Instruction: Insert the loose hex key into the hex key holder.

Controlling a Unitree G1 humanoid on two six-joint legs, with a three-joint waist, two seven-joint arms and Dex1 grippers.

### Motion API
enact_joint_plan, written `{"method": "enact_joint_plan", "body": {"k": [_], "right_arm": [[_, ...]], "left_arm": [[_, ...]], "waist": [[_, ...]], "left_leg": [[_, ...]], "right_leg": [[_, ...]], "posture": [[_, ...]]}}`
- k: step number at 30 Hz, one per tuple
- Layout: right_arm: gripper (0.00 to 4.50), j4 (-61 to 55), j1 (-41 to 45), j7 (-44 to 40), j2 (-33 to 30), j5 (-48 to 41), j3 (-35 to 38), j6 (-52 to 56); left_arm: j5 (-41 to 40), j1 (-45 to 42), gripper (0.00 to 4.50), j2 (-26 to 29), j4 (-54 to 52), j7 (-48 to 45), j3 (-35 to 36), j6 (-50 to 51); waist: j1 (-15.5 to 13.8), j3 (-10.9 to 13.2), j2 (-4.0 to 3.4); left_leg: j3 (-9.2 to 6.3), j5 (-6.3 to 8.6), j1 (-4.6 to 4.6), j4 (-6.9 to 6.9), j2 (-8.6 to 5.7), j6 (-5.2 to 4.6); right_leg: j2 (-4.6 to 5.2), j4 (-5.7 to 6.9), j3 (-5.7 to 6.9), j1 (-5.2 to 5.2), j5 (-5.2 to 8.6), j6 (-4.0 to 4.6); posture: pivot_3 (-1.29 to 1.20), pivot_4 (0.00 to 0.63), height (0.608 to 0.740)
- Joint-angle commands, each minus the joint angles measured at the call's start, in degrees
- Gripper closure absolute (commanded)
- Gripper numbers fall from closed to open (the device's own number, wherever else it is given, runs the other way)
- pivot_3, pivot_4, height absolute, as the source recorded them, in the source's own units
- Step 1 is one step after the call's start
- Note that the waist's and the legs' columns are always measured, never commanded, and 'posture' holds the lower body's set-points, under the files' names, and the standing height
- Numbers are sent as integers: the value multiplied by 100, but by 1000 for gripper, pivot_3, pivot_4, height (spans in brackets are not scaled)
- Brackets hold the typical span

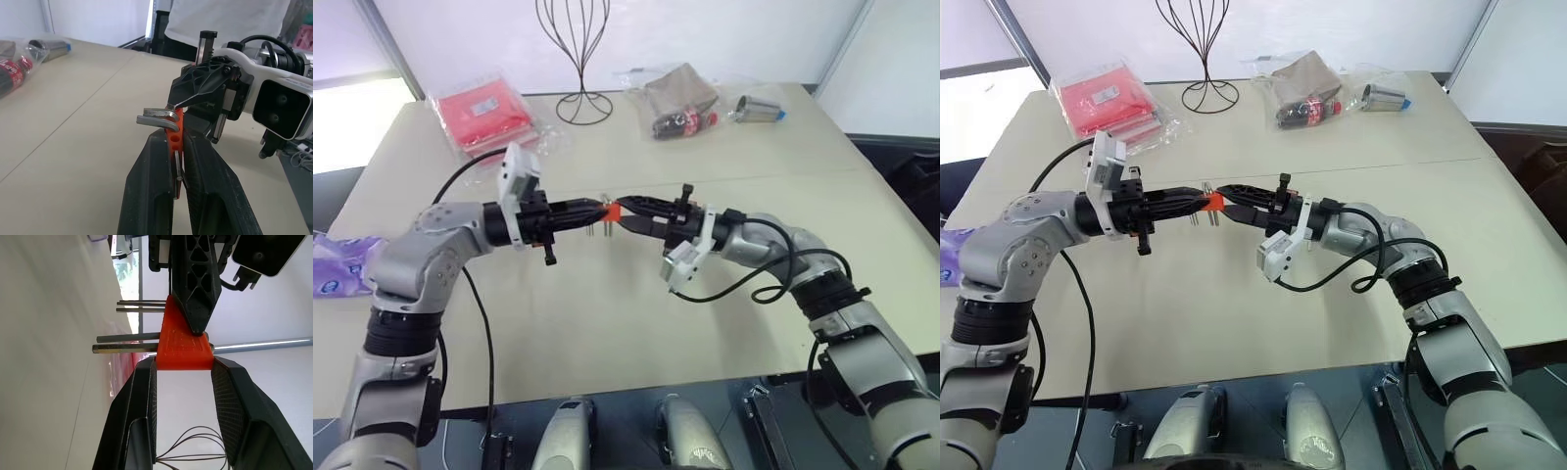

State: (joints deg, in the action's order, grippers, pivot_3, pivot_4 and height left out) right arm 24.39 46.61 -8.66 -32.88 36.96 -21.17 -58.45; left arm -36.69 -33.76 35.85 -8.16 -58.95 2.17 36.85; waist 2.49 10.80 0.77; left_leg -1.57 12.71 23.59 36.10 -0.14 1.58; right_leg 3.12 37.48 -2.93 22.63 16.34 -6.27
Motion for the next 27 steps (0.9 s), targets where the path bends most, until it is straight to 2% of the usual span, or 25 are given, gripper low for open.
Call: {"method": "enact_joint_plan", "body": {"k": [1,2,6,10,14,16,19,21,23,27], "right_arm": [[2430,-337,112,-4,13,-323,228,-5],[2066,-349,106,-25,12,-339,230,-1],[55,-364,85,-166,3,-434,199,75],[55,-420,-27,-449,-91,-608,160,191],[55,-363,-229,-1413,-364,-1428,197,884],[55,-598,-374,-2505,-580,-2371,311,2086],[55,-1424,-306,-3838,-860,-3775,715,4637],[55,-1732,-50,-4647,-1128,-4279,822,5864],[55,-1755,197,-5304,-1341,-4425,787,6394],[55,-887,674,-6365,-1551,-4077,419,6391]], "left_arm": [[83,73,4500,13,-106,60,-80,8],[80,75,4500,11,-109,64,-84,6],[88,67,4500,-1,-91,66,-99,-13],[100,69,4500,-11,-94,63,-93,-24],[110,63,4500,2,-102,60,-77,-38],[108,53,4500,22,-115,69,-46,-39],[122,28,4500,62,-119,67,-5,-72],[144,8,4500,82,-121,65,3,-112],[149,-18,4500,86,-106,67,12,-133],[169,-55,4500,17,-64,122,14,-192]], "waist": [[0,0,0],[0,0,0],[0,0,0],[-6,0,0],[-15,0,0],[-18,0,0],[-24,2,-2],[-16,3,-4],[-2,4,-6],[-8,4,-5]], "left_leg": [[0,0,0,0,0,0],[0,0,0,0,0,0],[0,0,0,0,0,0],[-1,0,0,1,1,0],[-2,0,0,2,1,0],[-3,0,0,4,2,-1],[-6,1,-2,8,7,-4],[-6,2,-2,8,8,-5],[-6,2,-2,6,9,-7],[-4,4,-5,3,11,-8]], "right_leg": [[0,0,0,0,0,0],[0,0,0,0,0,0],[0,0,0,0,0,0],[0,0,0,-2,0,0],[1,0,0,-4,0,0],[2,-1,1,-8,0,0],[3,0,2,-13,0,0],[4,1,2,-12,0,0],[3,1,3,-8,0,0],[-2,-3,6,-9,0,0]], "posture": [[0,150,740],[0,150,740],[0,150,740],[0,150,740],[0,150,740],[0,150,740],[0,150,740],[0,150,740],[0,150,740],[0,150,740]]}}
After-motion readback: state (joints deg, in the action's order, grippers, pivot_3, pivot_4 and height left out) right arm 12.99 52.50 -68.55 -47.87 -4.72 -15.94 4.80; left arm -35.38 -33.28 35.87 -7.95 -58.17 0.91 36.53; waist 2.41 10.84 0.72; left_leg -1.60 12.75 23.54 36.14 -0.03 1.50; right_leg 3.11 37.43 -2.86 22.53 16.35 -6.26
